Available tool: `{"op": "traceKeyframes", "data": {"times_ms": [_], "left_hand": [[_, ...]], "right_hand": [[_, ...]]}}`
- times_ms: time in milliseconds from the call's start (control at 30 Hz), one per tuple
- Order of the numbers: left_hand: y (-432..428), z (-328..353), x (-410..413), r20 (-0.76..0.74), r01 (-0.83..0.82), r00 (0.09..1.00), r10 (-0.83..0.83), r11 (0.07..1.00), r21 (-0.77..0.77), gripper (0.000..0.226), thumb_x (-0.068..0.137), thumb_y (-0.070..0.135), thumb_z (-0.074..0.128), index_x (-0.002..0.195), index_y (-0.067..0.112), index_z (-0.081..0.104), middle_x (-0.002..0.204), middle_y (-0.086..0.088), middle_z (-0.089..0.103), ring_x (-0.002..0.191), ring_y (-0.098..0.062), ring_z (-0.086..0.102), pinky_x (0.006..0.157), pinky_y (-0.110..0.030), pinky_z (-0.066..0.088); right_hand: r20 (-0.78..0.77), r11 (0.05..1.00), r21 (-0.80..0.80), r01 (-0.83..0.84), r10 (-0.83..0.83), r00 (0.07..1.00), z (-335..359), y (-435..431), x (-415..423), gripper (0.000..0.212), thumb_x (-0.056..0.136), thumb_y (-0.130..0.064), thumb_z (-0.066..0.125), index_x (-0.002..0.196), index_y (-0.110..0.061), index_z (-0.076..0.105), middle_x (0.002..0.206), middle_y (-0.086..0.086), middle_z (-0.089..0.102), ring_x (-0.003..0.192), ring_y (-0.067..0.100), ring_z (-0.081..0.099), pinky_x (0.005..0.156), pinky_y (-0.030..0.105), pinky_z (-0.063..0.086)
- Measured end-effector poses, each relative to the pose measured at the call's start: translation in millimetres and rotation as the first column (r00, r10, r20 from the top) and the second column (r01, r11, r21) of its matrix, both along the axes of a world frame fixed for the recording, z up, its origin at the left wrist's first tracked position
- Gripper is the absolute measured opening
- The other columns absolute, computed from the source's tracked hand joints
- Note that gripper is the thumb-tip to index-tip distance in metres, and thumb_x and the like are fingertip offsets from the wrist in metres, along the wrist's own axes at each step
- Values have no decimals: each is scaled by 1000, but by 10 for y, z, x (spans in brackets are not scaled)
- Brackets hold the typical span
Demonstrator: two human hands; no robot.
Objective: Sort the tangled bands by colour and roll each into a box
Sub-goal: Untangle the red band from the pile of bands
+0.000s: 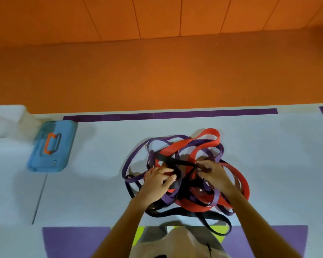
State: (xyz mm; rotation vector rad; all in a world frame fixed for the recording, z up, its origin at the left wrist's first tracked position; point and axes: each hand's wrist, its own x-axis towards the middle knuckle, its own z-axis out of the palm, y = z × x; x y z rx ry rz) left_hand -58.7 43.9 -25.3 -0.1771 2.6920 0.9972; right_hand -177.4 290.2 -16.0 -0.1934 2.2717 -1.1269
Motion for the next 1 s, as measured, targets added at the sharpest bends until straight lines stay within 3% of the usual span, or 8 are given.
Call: {"op": "traceKeyframes", "data": {"times_ms": [100,200,333,433,567,733,867,1000], "left_hand": [[-38,28,-66,-51,-213,976,213,977,-1,38,104,45,54,92,24,84,110,18,77,103,-3,70,94,-42,54],[-129,92,-84,45,-204,977,206,978,-48,15,94,33,76,108,30,79,118,17,72,110,-4,67,100,-40,53],[-216,183,-82,326,97,945,-32,978,-183,68,78,69,71,141,48,57,167,10,28,155,-20,25,128,-60,9],[-273,198,-16,506,174,859,-77,973,-149,101,62,80,61,155,53,34,175,10,-6,161,-25,-4,124,-65,-12],[-382,158,147,400,154,912,-88,979,-137,61,80,40,72,141,38,62,166,1,30,150,-29,33,115,-42,39],[-442,97,285,84,-131,986,145,979,-155,42,85,49,59,92,13,79,119,0,69,116,-18,61,95,-33,47],[-455,66,308,5,-642,761,648,753,147,22,92,29,78,77,23,64,75,7,66,70,-9,62,65,-32,50],[-383,51,253,79,-823,467,881,401,403,19,98,22,72,93,35,58,88,9,70,80,-15,67,67,-24,51]], "right_hand": [[51,926,-196,321,-317,947,69,8,-122,39,87,13,70,121,-7,74,114,13,77,100,28,75,94,41,61],[242,738,-411,535,-477,845,155,-2,-290,43,86,20,68,125,0,69,111,24,75,97,36,73,90,47,60],[188,804,-466,369,-317,930,307,-183,-464,44,88,14,71,125,-10,70,111,7,78,97,26,74,86,35,61],[65,887,-450,101,-80,995,328,-340,-433,45,89,4,78,122,-26,71,109,-17,77,103,2,72,88,17,55],[20,915,-394,-83,99,995,190,-464,-259,40,88,-6,82,123,-22,73,116,-17,77,111,-4,68,96,11,46],[145,917,-335,215,-176,974,67,-375,-357,33,84,-2,85,114,-13,76,106,1,81,104,19,76,99,34,58],[312,897,-431,95,50,949,171,-391,-359,35,92,-32,80,127,-34,74,126,-3,76,115,12,73,95,27,58],[483,866,-490,95,180,857,267,-641,-189,44,96,-33,70,139,-23,66,129,8,75,106,17,71,89,28,54]]}}
